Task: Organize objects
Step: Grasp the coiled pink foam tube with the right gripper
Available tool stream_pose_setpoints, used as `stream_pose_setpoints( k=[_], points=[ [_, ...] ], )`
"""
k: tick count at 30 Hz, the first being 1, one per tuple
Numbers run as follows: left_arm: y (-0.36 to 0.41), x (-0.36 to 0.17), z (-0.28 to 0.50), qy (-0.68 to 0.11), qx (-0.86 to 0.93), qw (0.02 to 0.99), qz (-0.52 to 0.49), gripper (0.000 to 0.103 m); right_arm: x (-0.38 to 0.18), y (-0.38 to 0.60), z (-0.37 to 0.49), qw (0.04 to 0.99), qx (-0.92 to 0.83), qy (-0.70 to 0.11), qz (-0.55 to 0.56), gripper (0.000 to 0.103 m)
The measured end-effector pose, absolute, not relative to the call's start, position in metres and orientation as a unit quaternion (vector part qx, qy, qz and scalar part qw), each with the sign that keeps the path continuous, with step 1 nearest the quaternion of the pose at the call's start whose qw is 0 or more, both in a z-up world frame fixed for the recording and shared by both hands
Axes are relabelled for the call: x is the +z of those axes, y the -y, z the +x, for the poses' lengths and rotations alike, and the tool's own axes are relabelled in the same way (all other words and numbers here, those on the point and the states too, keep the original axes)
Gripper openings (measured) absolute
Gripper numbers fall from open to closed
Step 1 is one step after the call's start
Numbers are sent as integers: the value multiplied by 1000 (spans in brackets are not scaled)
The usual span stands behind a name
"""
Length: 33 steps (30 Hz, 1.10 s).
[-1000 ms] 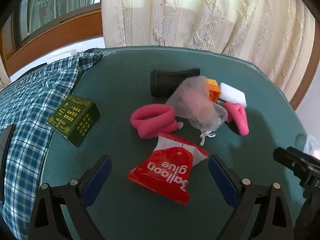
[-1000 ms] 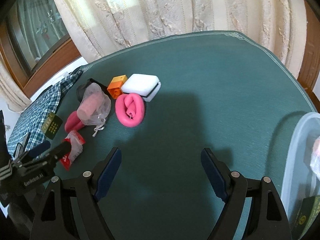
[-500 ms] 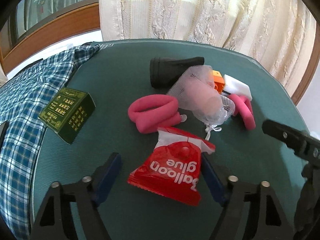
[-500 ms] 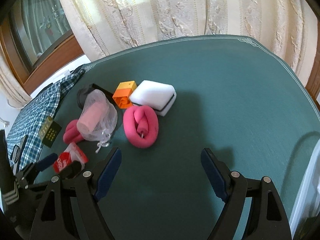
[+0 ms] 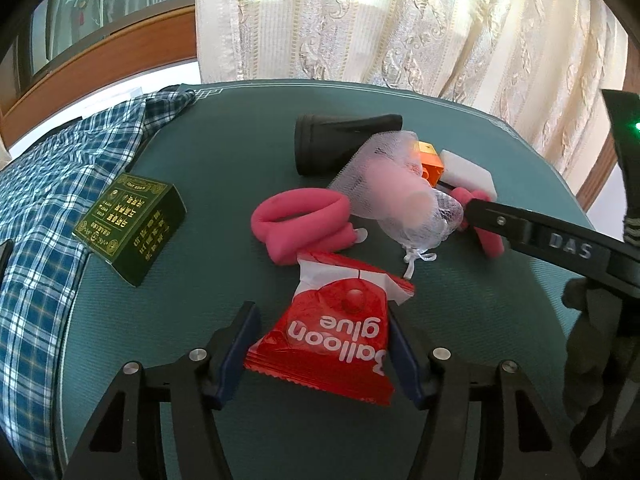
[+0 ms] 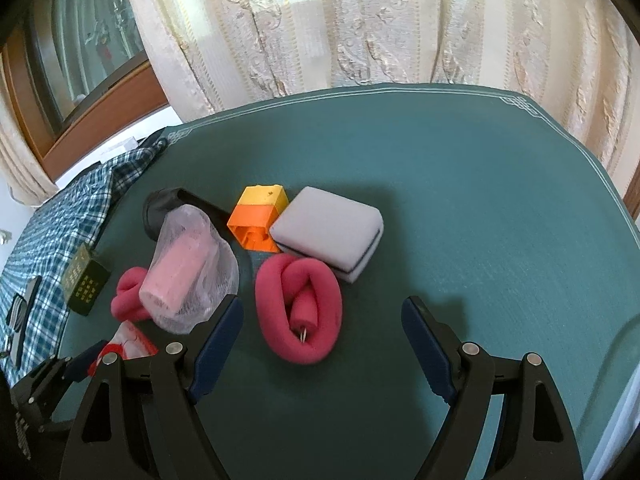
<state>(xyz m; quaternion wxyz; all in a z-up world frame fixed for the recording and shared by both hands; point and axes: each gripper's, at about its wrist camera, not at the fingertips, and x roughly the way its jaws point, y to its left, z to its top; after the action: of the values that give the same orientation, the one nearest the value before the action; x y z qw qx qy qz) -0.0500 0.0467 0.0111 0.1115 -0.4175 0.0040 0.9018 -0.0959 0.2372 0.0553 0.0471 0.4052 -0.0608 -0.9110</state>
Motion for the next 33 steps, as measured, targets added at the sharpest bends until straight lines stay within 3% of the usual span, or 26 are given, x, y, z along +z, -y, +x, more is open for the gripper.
stream_pose_setpoints(
  k=[3,7,11,18,23,33],
  points=[
    [-47,11,-50,-4,902,110,-417,65,52,-233,-102,50,-910,54,408,81],
    [-46,10,-51,-1,901,110,-419,69,45,-227,-108,53,-907,46,416,61],
    [-45,10,-53,-1,901,110,-420,78,45,-226,-105,56,-908,36,414,48],
    [-47,10,-54,-9,901,107,-420,79,42,-230,-92,55,-909,36,412,48],
    [-48,10,-53,-18,902,109,-416,61,42,-236,-76,49,-910,39,409,47],
    [-53,16,-43,-33,911,107,-396,60,47,-246,-42,43,-913,58,403,47]
  ],
)
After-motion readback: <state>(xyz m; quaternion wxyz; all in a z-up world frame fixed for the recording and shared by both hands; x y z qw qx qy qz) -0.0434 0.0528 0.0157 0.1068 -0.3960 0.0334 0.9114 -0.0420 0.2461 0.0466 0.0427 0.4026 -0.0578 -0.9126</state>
